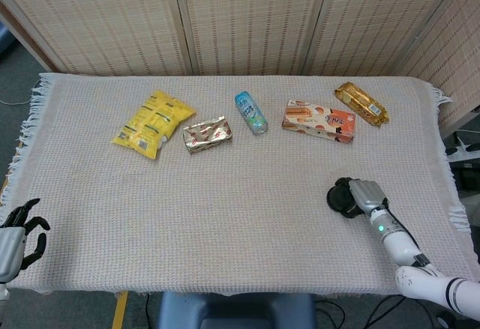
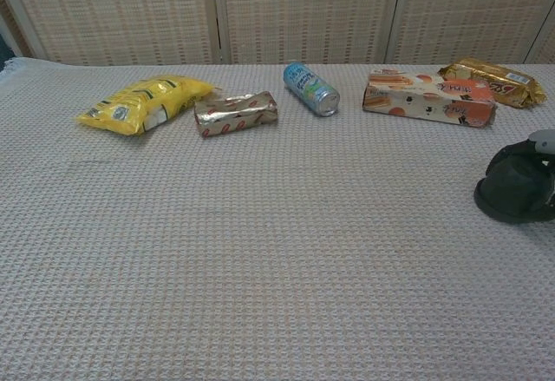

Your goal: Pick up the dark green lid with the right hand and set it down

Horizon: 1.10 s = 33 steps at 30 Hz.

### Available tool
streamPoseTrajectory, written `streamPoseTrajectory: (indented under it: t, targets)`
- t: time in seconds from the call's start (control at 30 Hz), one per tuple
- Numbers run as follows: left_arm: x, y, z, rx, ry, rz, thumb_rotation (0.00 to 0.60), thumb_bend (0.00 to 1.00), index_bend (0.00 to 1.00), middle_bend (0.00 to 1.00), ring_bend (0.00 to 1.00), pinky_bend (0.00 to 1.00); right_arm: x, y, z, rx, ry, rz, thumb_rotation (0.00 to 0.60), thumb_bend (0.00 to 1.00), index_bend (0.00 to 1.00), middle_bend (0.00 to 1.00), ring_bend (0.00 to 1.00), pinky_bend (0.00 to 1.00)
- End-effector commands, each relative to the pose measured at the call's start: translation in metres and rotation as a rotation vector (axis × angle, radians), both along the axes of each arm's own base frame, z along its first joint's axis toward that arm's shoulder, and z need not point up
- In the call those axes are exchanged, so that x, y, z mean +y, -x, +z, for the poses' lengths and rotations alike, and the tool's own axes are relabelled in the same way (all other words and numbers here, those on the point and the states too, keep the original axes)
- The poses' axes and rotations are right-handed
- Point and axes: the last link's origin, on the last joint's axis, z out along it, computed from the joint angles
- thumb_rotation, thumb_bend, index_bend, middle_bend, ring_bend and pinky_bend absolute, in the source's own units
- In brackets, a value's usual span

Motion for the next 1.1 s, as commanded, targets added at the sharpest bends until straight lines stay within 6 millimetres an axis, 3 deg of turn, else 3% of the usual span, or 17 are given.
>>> streamPoseTrajectory:
  t: [0.03, 0.17, 0.37, 0.57, 0.83, 0.97, 1.1]
  targets:
    - [0.000, 0.000, 0.000, -0.001, -0.001, -0.001, 0.600, 0.53, 0.49, 0.13, 0.18, 0.54, 0.000, 0.001, 0.000, 0.008, 0.028, 0.016, 0.600, 0.18, 0.38, 0.32, 0.38, 0.47]
    - [0.000, 0.000, 0.000, -0.003, -0.002, -0.002, 0.600, 0.53, 0.49, 0.13, 0.18, 0.54, 0.000, 0.003, 0.000, 0.030, 0.068, 0.037, 0.600, 0.19, 0.54, 0.43, 0.53, 0.62]
    - [-0.001, 0.000, 0.001, -0.003, -0.002, -0.004, 0.600, 0.53, 0.49, 0.13, 0.18, 0.54, 0.002, 0.006, 0.003, 0.062, 0.112, 0.055, 0.600, 0.36, 0.69, 0.54, 0.65, 0.73]
    - [-0.001, 0.000, 0.000, -0.003, -0.002, -0.005, 0.600, 0.53, 0.50, 0.13, 0.18, 0.54, 0.007, -0.009, 0.013, -0.012, 0.220, 0.158, 0.600, 0.38, 0.70, 0.55, 0.65, 0.74]
    - [-0.001, -0.001, -0.001, 0.002, 0.000, -0.004, 0.600, 0.53, 0.50, 0.13, 0.18, 0.54, 0.037, -0.034, 0.040, -0.243, 0.378, 0.446, 0.600, 0.38, 0.71, 0.56, 0.65, 0.74]
    - [0.000, -0.001, -0.002, 0.007, 0.002, 0.000, 0.600, 0.53, 0.50, 0.13, 0.18, 0.54, 0.043, -0.028, 0.050, -0.178, 0.412, 0.518, 0.600, 0.38, 0.71, 0.56, 0.65, 0.74]
    - [0.000, -0.001, -0.003, 0.012, 0.005, 0.001, 0.600, 0.53, 0.50, 0.13, 0.18, 0.54, 0.039, -0.011, 0.058, -0.010, 0.433, 0.466, 0.600, 0.38, 0.73, 0.56, 0.66, 0.74]
